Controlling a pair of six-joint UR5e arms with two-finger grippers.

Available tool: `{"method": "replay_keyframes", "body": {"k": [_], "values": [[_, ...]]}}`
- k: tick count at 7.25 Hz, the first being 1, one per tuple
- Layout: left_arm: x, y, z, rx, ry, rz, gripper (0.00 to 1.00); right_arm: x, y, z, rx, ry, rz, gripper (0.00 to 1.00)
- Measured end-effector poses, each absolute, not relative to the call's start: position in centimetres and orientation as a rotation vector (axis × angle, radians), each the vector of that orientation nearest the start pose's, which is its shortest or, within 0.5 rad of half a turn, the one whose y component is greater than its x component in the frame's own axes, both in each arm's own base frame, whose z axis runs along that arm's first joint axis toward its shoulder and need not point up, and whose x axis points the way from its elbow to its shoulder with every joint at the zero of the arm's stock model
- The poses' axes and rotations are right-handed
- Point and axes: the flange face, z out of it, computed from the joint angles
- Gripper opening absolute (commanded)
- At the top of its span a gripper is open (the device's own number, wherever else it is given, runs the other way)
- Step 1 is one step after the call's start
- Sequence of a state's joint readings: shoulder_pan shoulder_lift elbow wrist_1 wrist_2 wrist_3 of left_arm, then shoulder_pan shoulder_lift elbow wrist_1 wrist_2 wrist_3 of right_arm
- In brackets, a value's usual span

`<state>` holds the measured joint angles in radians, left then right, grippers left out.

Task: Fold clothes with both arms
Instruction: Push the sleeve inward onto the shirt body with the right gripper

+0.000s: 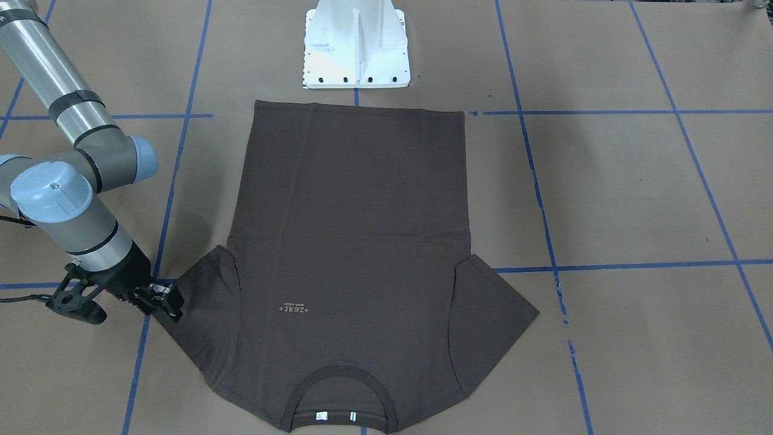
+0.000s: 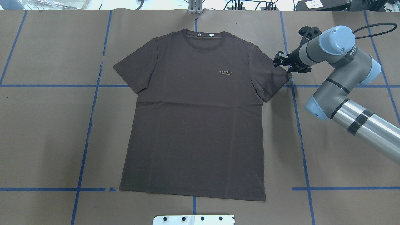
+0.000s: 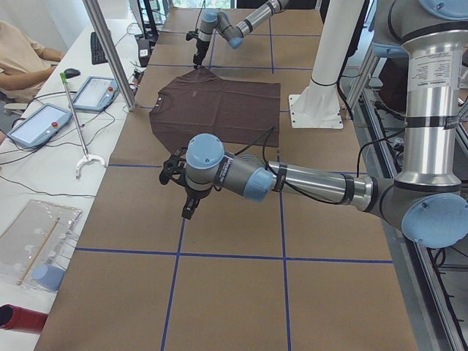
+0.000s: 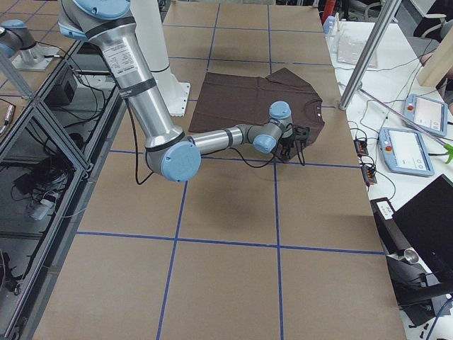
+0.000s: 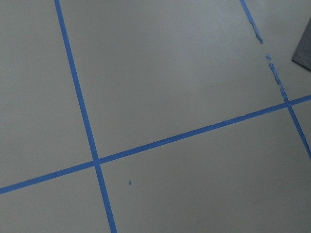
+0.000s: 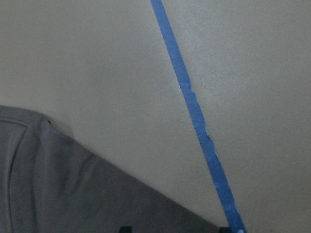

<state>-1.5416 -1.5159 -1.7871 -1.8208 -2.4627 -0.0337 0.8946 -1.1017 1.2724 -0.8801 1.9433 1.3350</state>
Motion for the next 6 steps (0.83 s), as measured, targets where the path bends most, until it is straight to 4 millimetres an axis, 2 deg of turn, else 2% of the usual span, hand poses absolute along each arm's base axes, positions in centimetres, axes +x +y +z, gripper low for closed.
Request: {"method": "replay_keyframes", "body": {"k": [3,4,6], "values": [[-4.1,-48.2,54.1,0.355,0.89,0.18,1.0,-36.8,-61.5,46.9,0.15,-0.883,0.453,0.66],[-4.1,-48.2,54.1,0.355,0.891,0.18,1.0,-36.8,-61.5,47.4,0.146,-0.875,0.454,0.63],[-4.1,-48.1,54.1,0.354,0.891,0.18,1.0,-37.3,-61.3,48.0,0.133,-0.865,0.451,0.48]]}}
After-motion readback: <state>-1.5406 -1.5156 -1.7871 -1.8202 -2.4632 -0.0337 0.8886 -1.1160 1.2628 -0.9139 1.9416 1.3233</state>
